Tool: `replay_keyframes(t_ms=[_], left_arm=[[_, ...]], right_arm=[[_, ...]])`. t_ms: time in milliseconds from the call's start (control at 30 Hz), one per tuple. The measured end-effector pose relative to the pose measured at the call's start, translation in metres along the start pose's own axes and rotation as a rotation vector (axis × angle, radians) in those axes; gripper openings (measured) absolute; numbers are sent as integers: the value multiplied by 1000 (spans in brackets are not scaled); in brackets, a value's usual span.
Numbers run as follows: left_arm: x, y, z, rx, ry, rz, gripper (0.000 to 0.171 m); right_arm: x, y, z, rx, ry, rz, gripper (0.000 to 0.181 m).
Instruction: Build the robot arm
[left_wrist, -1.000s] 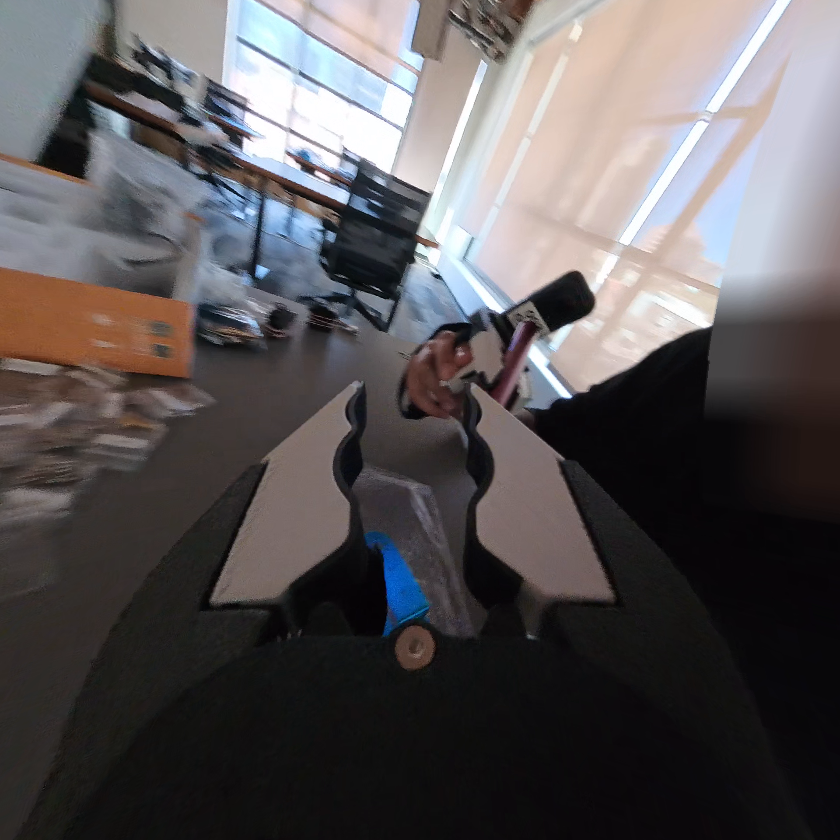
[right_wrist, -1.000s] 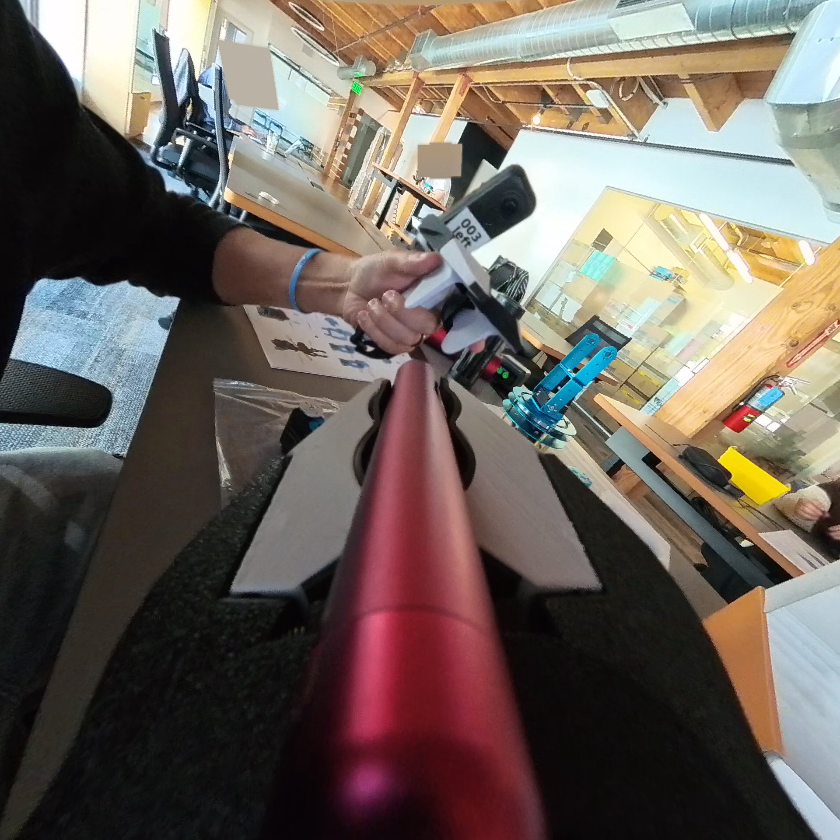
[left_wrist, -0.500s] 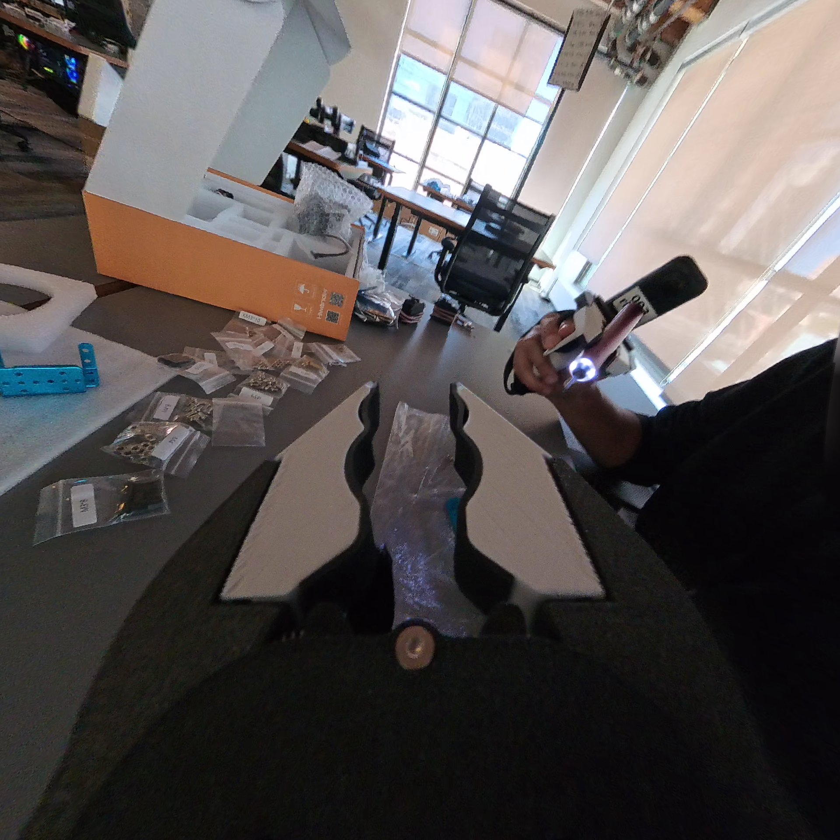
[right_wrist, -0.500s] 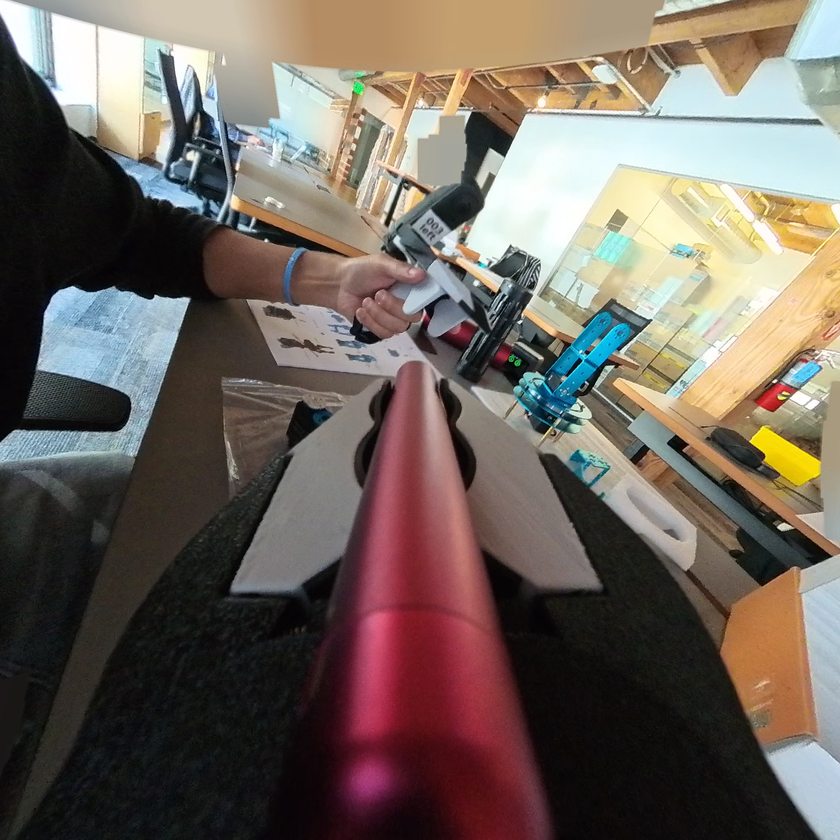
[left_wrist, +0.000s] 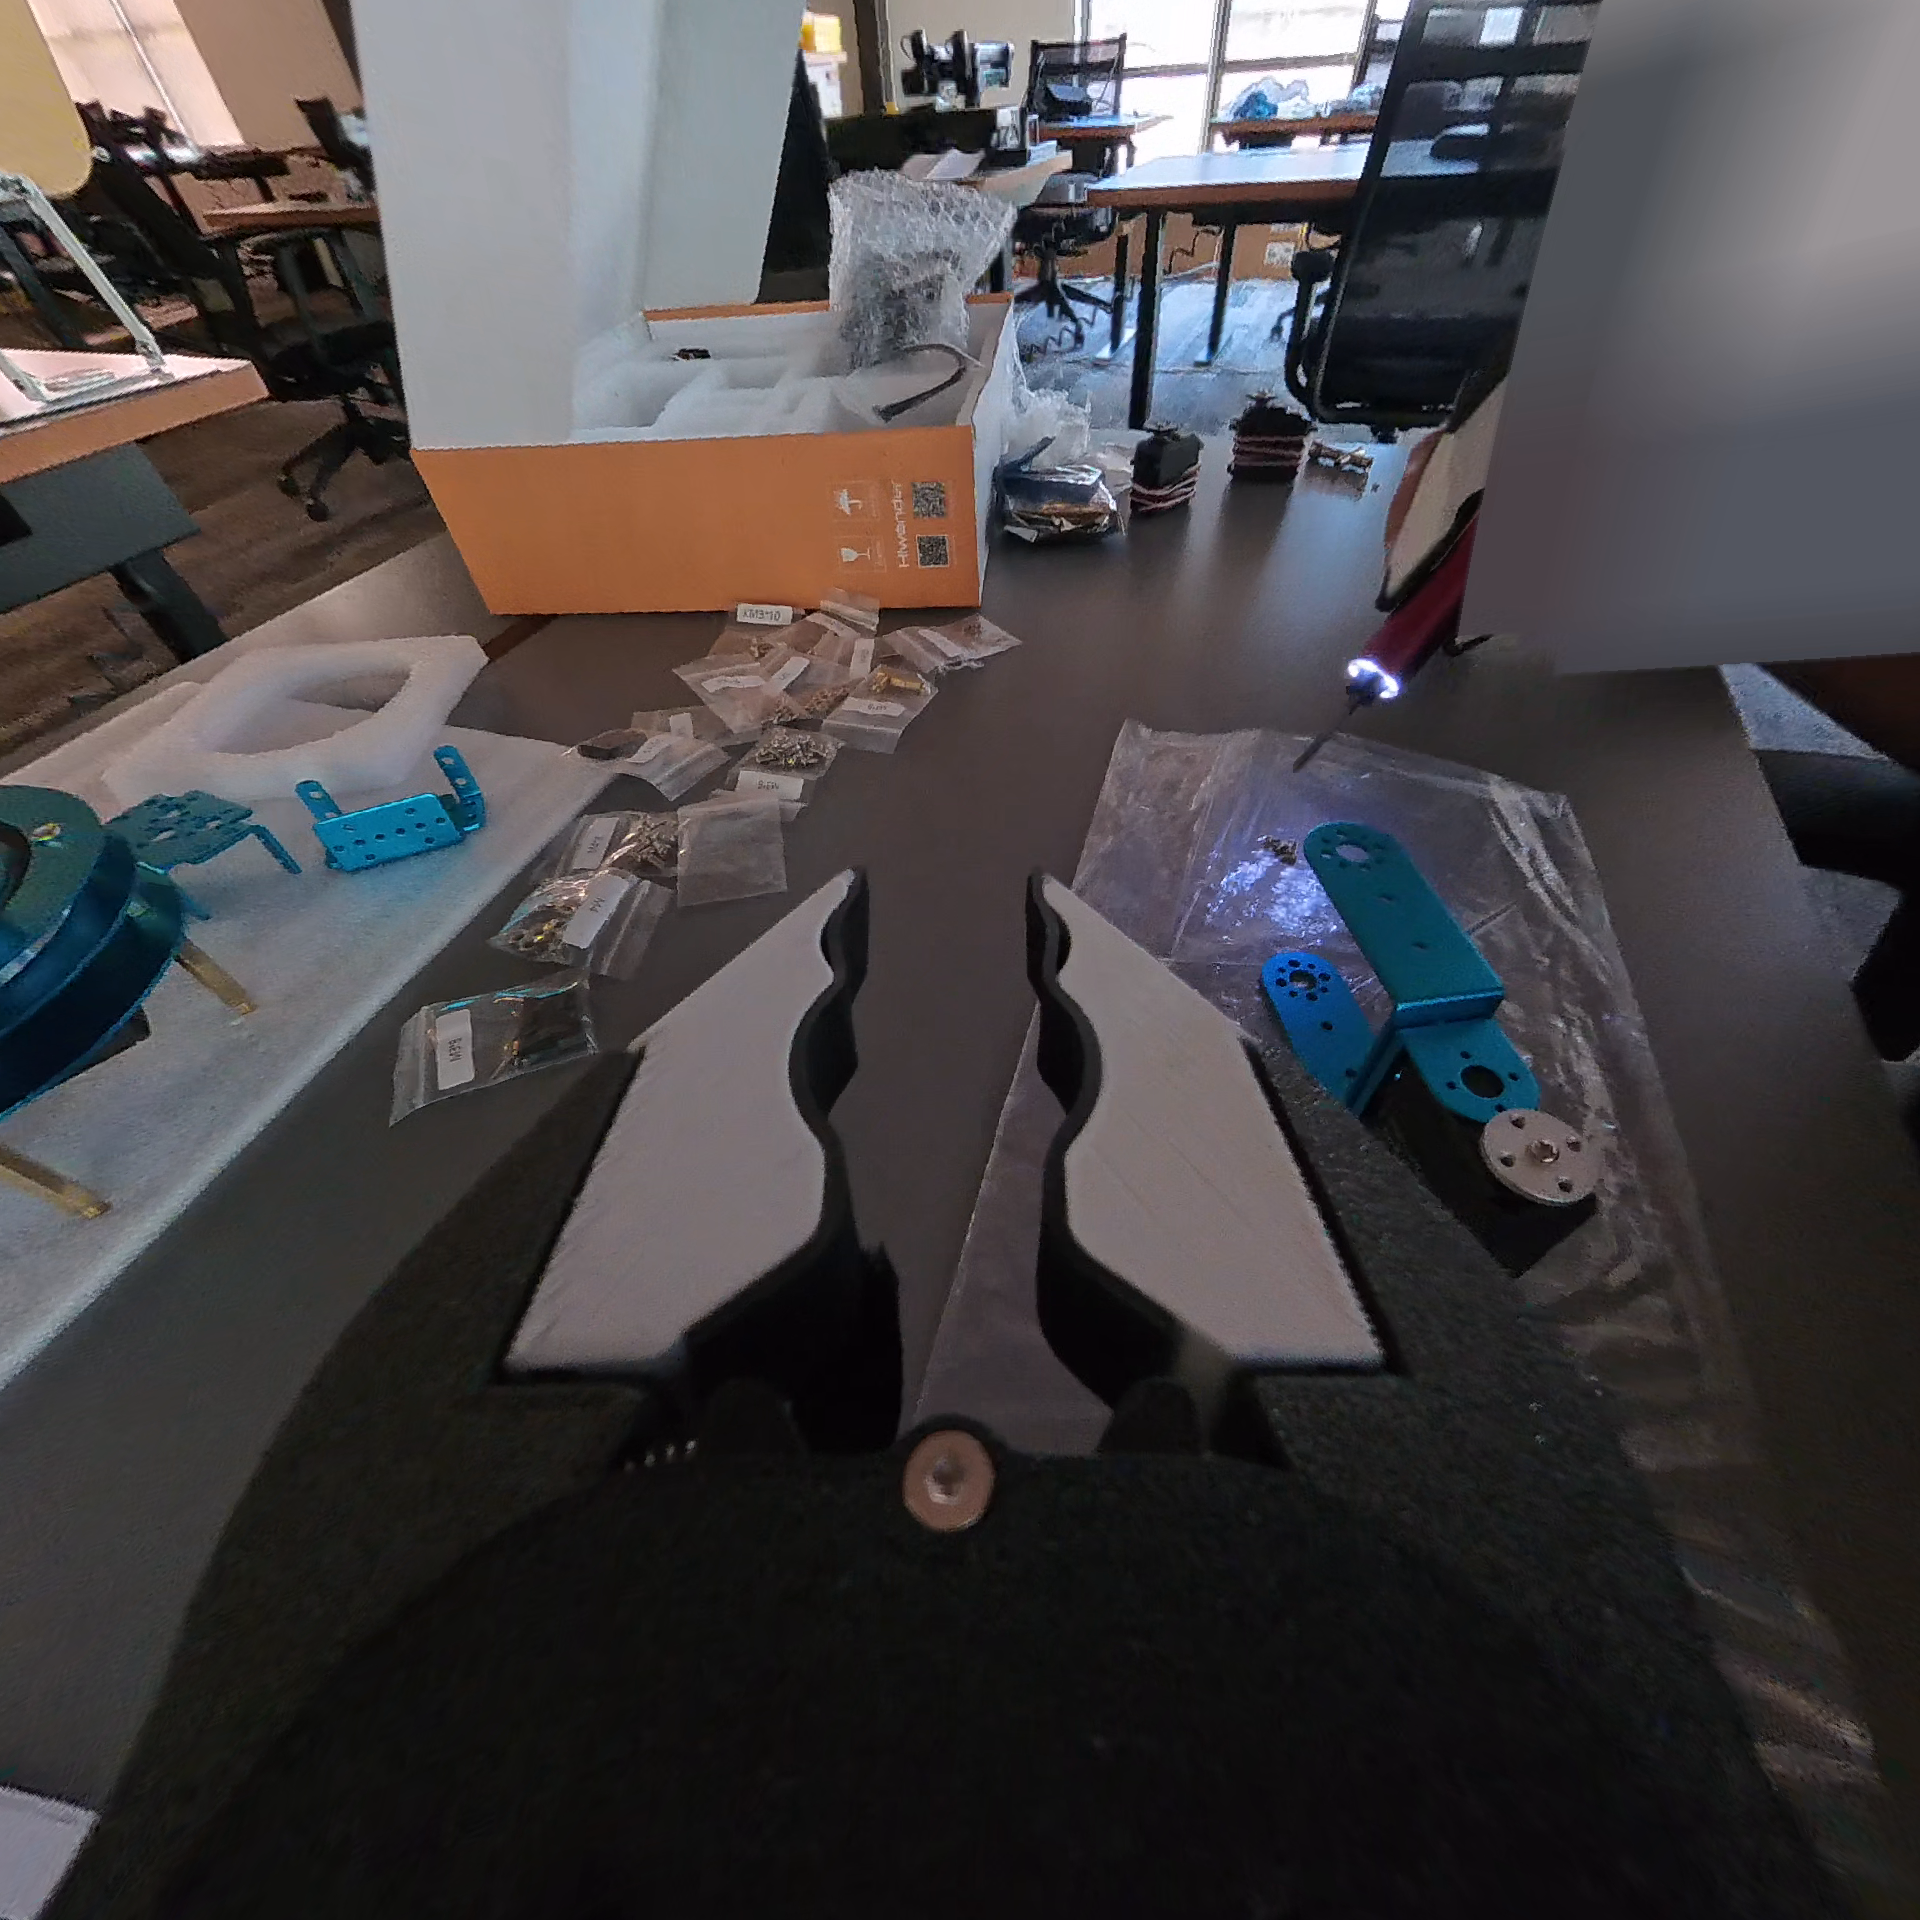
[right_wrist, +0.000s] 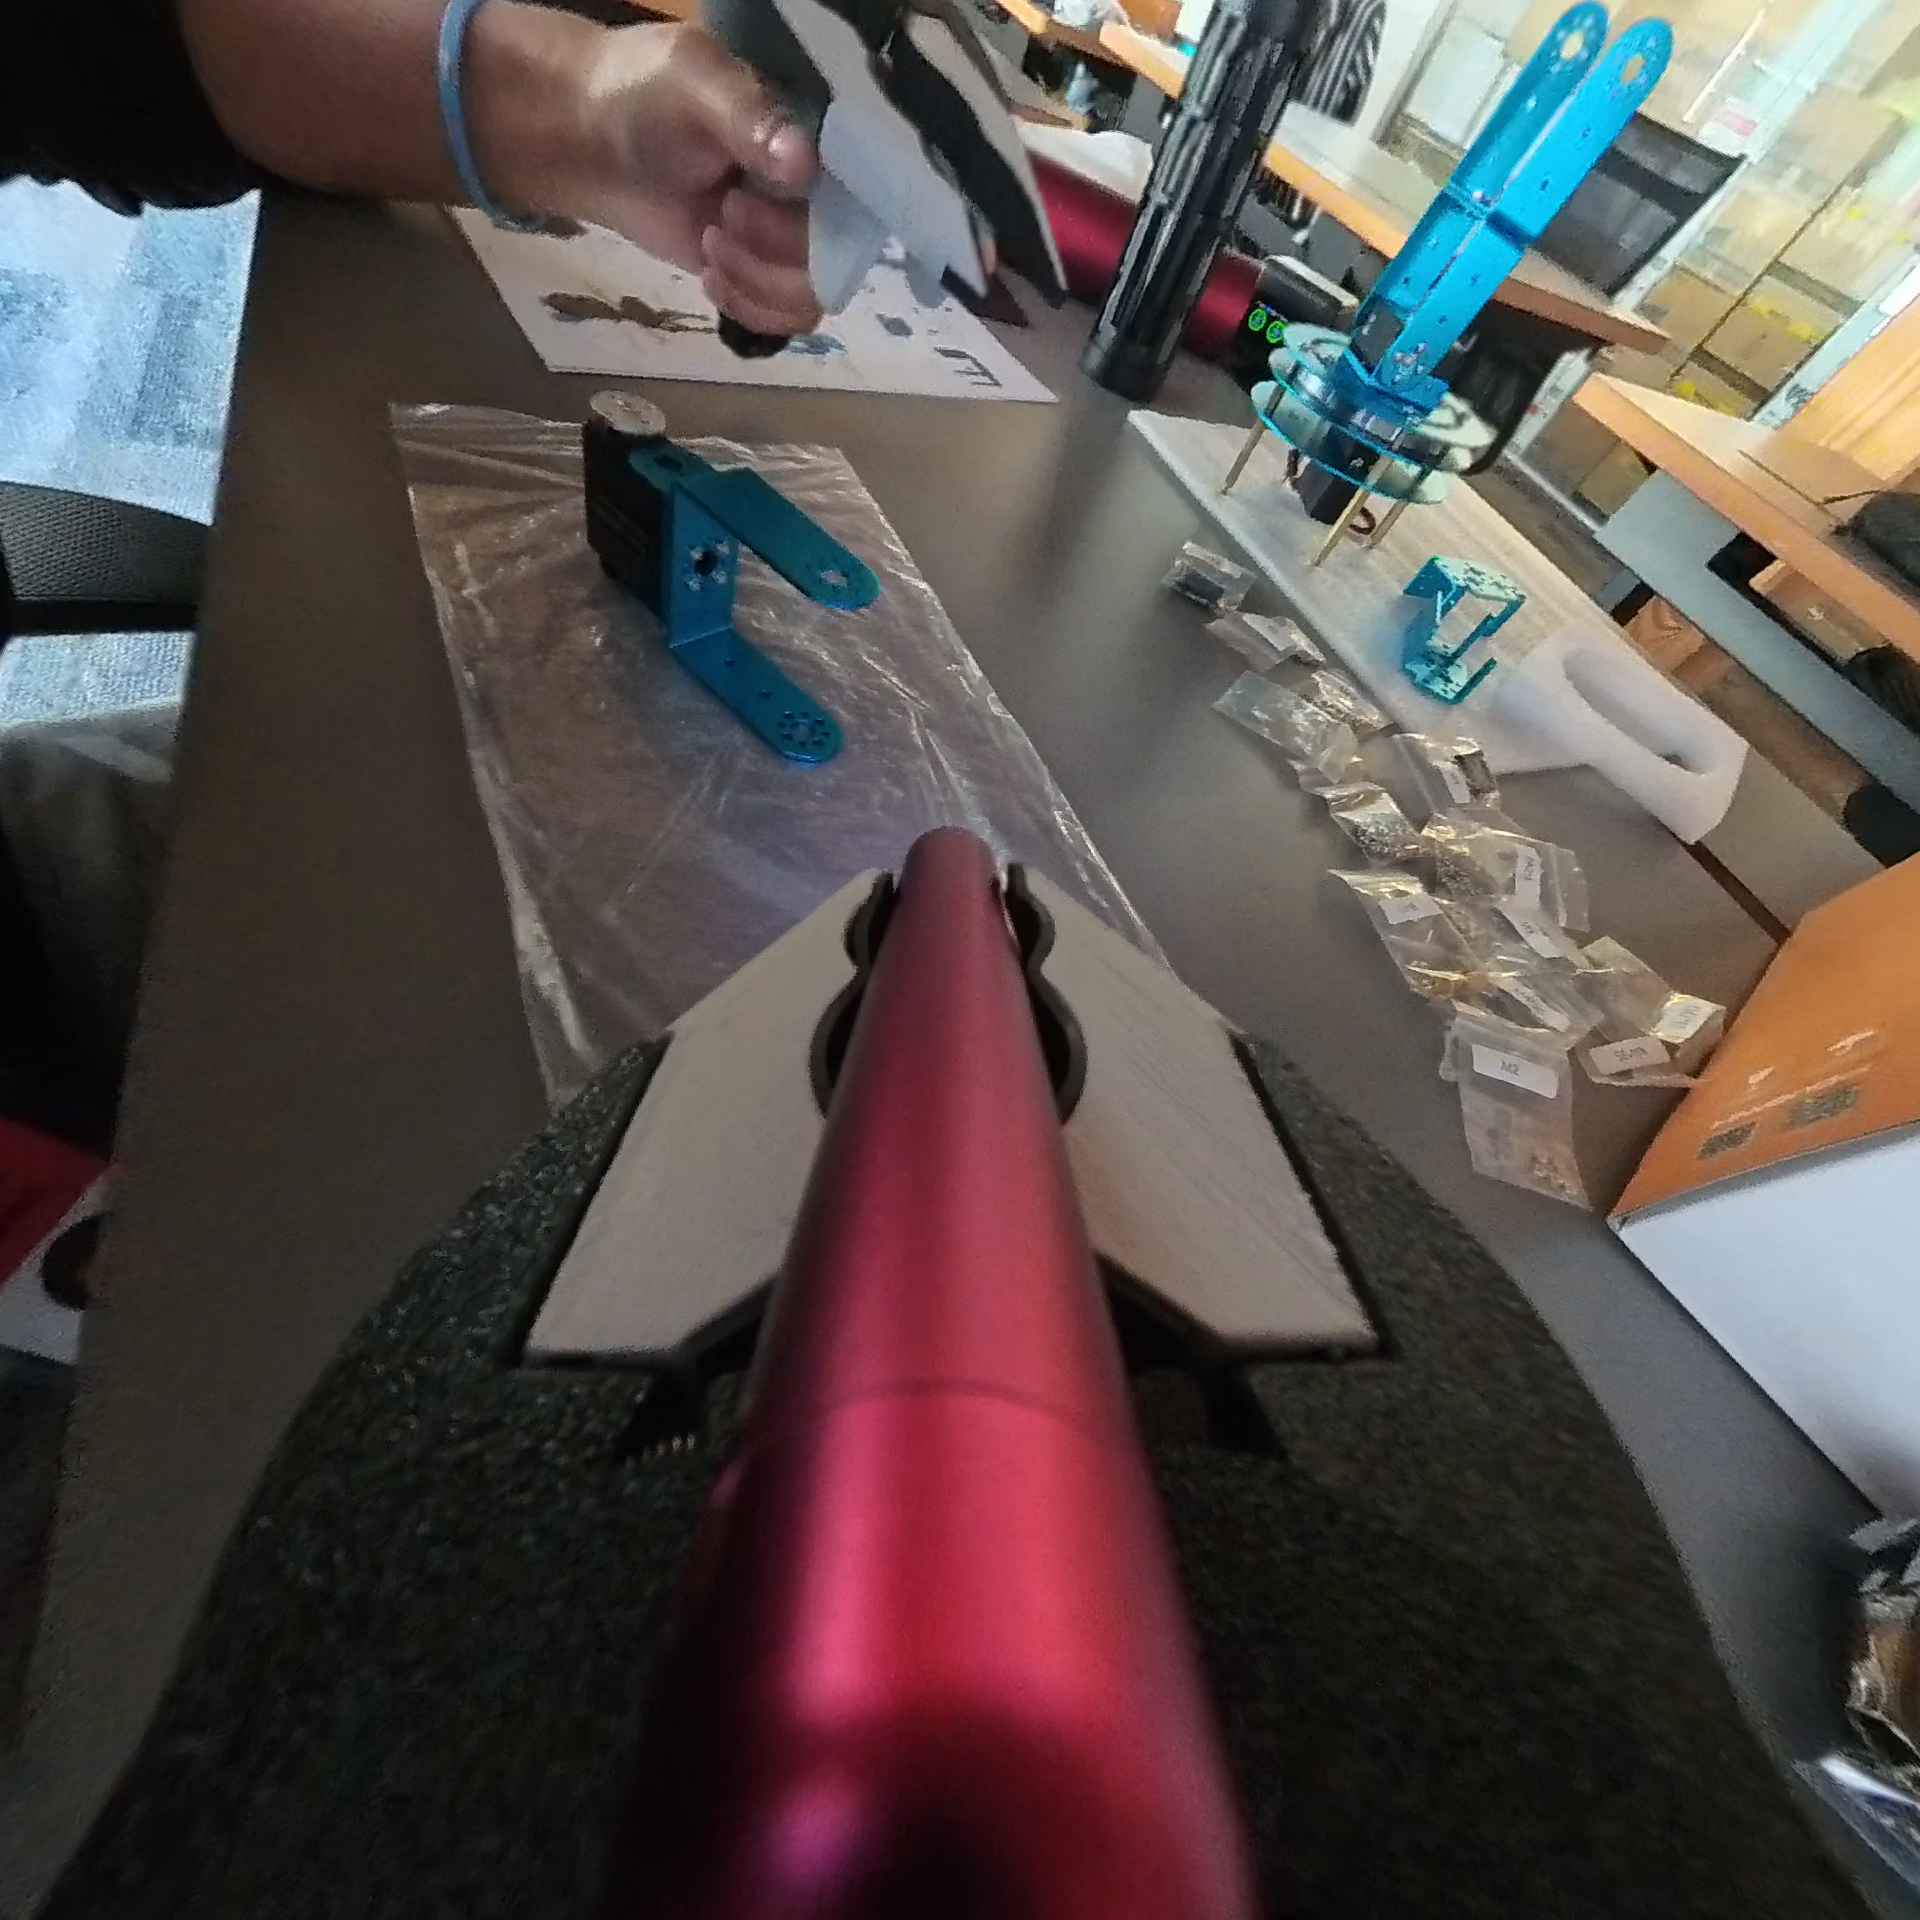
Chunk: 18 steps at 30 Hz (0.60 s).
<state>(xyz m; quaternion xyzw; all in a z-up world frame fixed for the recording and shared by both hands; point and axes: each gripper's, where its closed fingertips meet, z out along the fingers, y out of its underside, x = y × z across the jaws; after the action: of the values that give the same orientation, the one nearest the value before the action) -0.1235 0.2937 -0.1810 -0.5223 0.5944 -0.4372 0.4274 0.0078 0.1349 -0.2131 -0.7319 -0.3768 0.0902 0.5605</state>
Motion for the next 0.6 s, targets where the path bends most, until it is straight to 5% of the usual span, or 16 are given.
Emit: replay_keyframes(t_ms=[600], left_arm=[[15, -7, 1, 21, 34, -2, 28]], right_arm=[[-4, 16, 18, -93, -89, 16, 23]])
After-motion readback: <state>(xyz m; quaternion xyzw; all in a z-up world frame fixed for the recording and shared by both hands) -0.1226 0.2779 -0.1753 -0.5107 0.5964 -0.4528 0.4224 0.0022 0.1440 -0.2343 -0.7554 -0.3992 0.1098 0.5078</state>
